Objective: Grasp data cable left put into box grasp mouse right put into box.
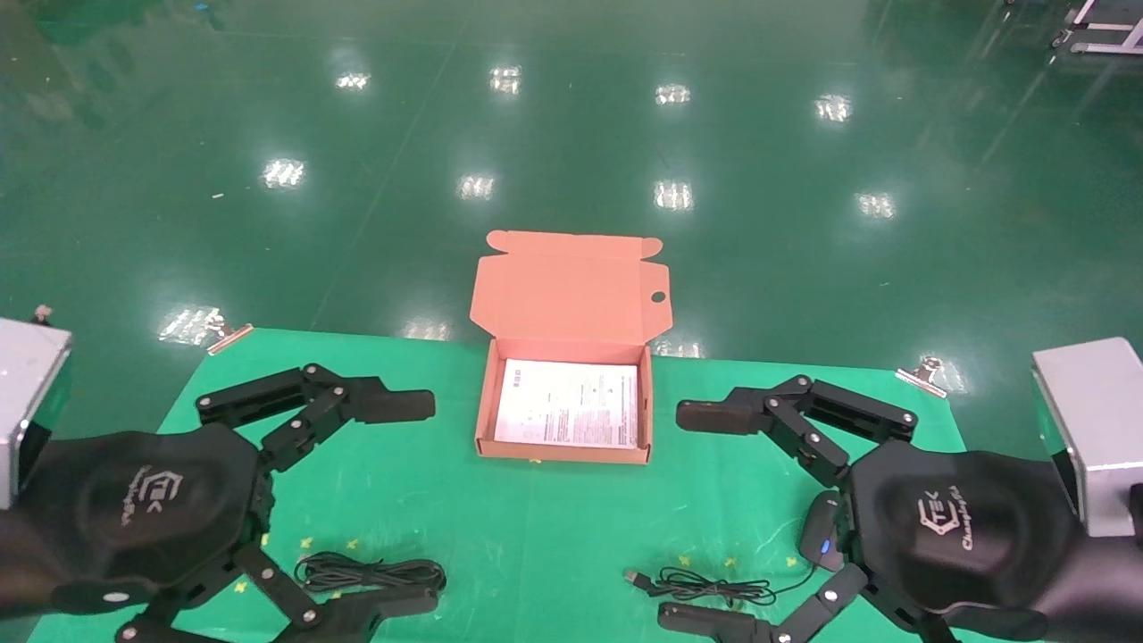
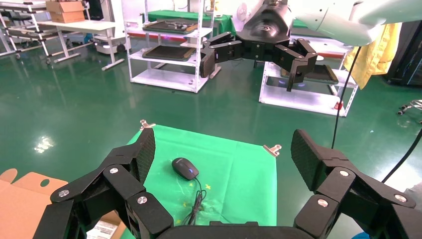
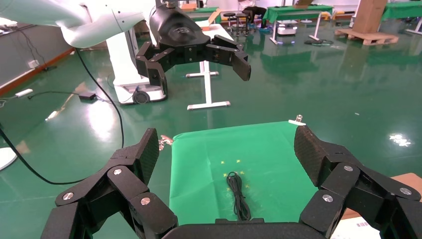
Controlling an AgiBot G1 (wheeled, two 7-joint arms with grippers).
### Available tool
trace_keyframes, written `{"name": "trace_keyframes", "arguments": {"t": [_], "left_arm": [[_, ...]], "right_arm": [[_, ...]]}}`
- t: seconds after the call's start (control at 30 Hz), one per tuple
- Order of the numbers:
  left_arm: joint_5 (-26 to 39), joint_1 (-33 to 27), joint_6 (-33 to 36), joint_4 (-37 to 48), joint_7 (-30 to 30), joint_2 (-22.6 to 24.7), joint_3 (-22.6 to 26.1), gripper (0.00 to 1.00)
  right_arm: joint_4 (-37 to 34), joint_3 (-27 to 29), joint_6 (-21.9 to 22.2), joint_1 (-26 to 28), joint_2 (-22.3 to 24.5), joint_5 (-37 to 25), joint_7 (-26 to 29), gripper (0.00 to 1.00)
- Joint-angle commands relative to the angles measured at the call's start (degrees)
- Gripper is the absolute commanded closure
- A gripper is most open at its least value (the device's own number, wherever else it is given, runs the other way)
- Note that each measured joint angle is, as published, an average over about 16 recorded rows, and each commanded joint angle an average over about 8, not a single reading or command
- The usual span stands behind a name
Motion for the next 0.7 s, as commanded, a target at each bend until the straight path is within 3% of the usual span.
{"name": "trace_keyframes", "arguments": {"t": [0.03, 0.4, 0.7], "left_arm": [[0.00, 0.00, 0.00, 0.00, 0.00, 0.00, 0.00, 0.00], [1.11, -0.58, 0.26, -0.16, 0.50, -0.04, 0.39, 0.00], [12.26, -8.03, 3.79, -0.45, -1.71, 0.46, 6.50, 0.00]], "right_arm": [[0.00, 0.00, 0.00, 0.00, 0.00, 0.00, 0.00, 0.00], [0.09, -0.17, -0.15, 0.11, 0.25, -0.81, -0.38, 0.00], [2.66, -3.65, -2.16, 5.18, 1.23, -13.16, -5.79, 0.00]]}}
